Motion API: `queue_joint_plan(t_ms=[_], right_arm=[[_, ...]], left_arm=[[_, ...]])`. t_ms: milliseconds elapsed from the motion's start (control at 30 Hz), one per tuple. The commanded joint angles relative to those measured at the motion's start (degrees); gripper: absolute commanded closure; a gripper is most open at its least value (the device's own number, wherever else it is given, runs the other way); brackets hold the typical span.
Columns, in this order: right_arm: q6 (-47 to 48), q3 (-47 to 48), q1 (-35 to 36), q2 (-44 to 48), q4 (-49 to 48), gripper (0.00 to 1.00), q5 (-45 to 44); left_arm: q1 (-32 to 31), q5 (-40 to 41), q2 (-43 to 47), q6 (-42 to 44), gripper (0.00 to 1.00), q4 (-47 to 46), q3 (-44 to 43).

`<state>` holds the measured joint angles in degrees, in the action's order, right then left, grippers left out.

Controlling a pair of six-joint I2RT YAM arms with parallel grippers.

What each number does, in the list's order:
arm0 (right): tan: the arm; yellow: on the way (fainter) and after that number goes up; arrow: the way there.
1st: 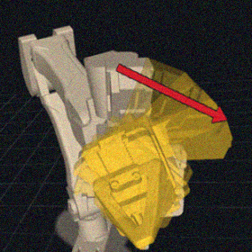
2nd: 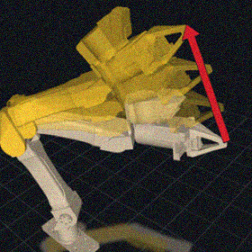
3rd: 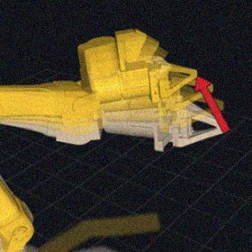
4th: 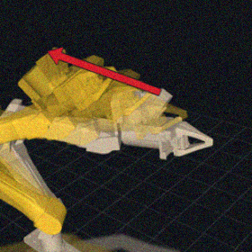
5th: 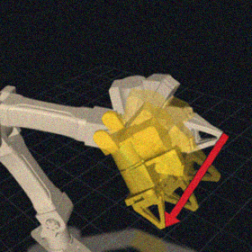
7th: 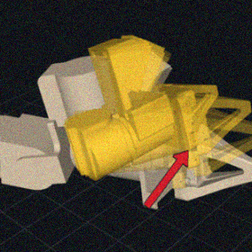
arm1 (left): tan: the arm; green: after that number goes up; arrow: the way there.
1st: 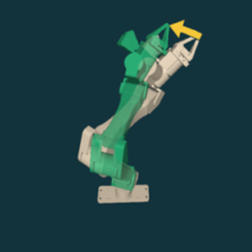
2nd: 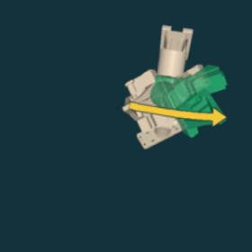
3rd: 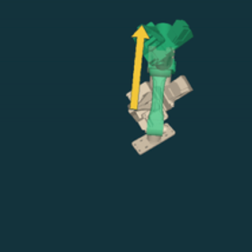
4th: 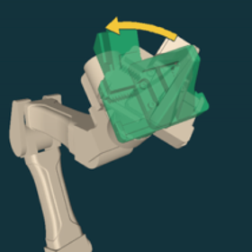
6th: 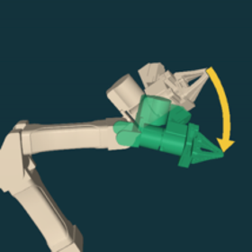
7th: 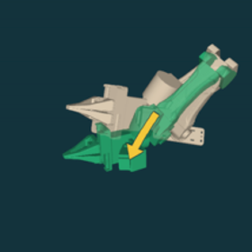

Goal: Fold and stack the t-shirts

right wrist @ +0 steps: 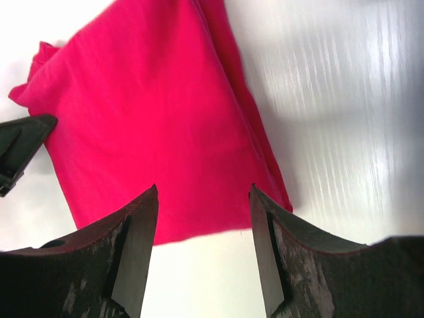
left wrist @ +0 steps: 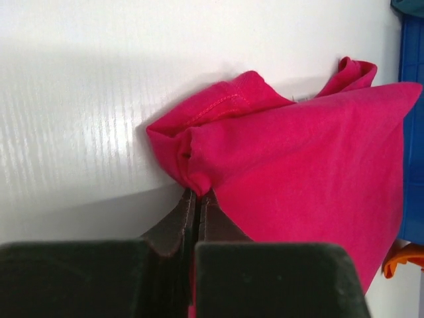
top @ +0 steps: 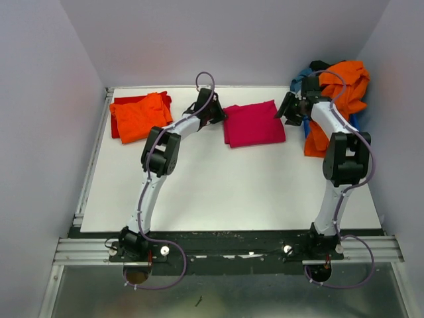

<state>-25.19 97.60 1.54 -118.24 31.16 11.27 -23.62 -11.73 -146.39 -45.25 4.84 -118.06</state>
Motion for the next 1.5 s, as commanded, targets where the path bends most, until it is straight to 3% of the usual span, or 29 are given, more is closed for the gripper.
queue_joint_plan(t_ms=[0,300,600,767,833,900,1067,1300,1467], right_arm=[[-0.7,-5.3,0.1,6.3,-2.1,0.35,0.4],[-1.6,-19.1,2.1,14.8,-7.7,0.26,2.3],[1.4,-19.6,5.1,11.5,-9.4,0.19,4.5],[0.4,-19.0,8.2,10.7,-6.3,0.43,1.7],[0.0,-20.9,9.3,11.9,-6.3,0.68,0.2],[-0.5,-21.6,10.1,11.9,-5.2,0.87,-1.8],[-0.1,-18.8,13.0,7.5,-1.5,0.99,-4.2],[-0.6,-18.2,18.9,4.9,-0.3,0.99,-7.1],[-0.7,-19.3,21.0,4.5,-0.4,0.99,-6.7]], left_arm=[[1.4,-4.0,5.4,1.7,1.00,-3.3,11.2],[4.0,-7.1,23.1,5.8,1.00,-12.6,39.4],[4.6,-3.0,39.5,9.4,1.00,-12.2,58.9],[6.3,2.1,46.3,13.6,1.00,-6.0,64.3],[8.2,3.2,48.0,14.7,1.00,-5.0,66.2],[10.6,3.2,48.3,15.3,1.00,-6.0,67.7],[12.3,1.5,45.0,16.2,1.00,-7.0,65.0],[12.8,-0.3,43.8,16.8,1.00,-7.6,61.6],[14.1,-1.7,43.2,14.8,0.91,-10.0,62.3]])
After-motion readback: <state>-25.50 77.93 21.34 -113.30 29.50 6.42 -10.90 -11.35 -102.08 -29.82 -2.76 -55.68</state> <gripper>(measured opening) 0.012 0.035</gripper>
